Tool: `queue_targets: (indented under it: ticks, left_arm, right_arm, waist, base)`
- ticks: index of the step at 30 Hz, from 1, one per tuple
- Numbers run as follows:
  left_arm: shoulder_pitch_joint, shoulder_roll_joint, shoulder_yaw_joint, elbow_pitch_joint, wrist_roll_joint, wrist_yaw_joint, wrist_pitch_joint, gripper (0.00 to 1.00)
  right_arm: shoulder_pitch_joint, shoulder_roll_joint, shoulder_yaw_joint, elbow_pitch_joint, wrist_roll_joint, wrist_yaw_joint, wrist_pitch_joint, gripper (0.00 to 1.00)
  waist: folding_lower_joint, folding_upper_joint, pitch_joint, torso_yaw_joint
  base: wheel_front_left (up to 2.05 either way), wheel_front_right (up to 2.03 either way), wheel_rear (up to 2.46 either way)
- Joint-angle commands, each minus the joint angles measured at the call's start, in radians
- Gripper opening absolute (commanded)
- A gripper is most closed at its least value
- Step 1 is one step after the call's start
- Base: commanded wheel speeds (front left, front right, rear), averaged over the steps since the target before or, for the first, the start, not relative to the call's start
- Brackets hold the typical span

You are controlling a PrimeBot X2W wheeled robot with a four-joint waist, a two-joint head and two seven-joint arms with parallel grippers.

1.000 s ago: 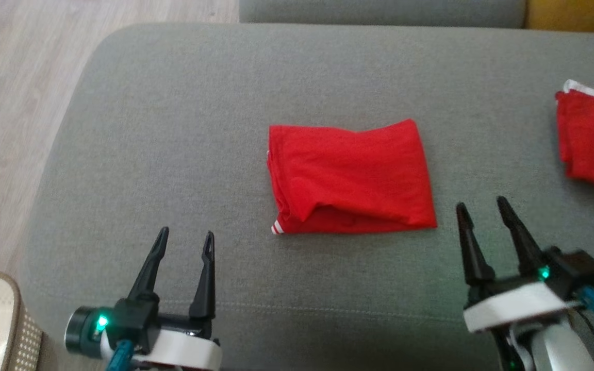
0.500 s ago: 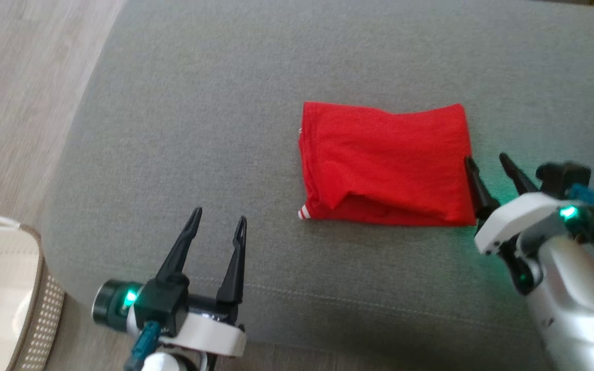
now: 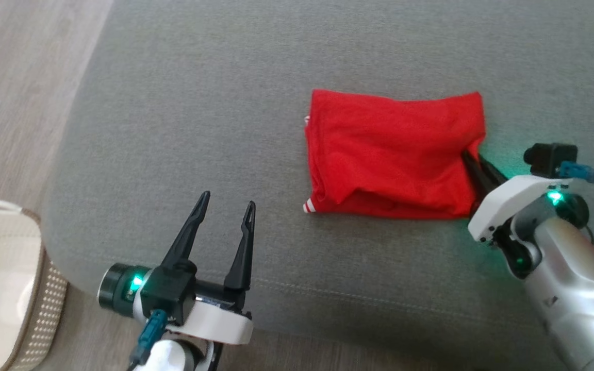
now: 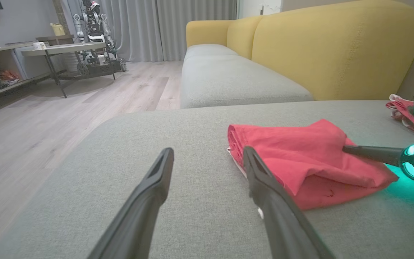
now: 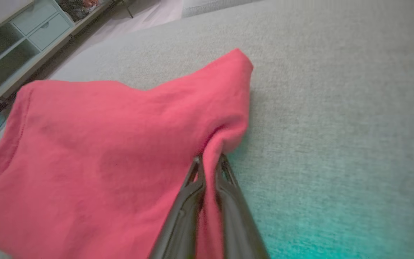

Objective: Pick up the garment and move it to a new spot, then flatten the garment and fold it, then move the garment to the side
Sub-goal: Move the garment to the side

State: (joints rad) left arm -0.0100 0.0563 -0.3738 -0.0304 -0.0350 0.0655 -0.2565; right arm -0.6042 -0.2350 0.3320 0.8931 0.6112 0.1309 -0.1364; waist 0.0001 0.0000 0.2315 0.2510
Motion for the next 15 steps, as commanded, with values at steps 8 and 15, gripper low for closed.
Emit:
queue_targets:
  ticks: [8, 15]
  left_arm:
    - [-0.037, -0.005, 0.041, -0.041, 0.017, -0.003, -0.005, 1.00]
    - [-0.065, -0.003, 0.046, -0.050, 0.024, -0.010, -0.005, 1.00]
  right_arm:
    - [-0.145, -0.106, 0.039, -0.057, 0.017, 0.000, -0.093, 0.00]
    - [-0.234, -0.176, -0.010, -0.060, -0.021, 0.000, -0.098, 0.00]
  waist:
    - [-0.0001, 0.0000, 0.010, -0.128]
    - [-0.0001, 0.0000, 0.044, -0.215]
  base:
    - [0.00, 0.00, 0.00]
    - [0.00, 0.00, 0.00]
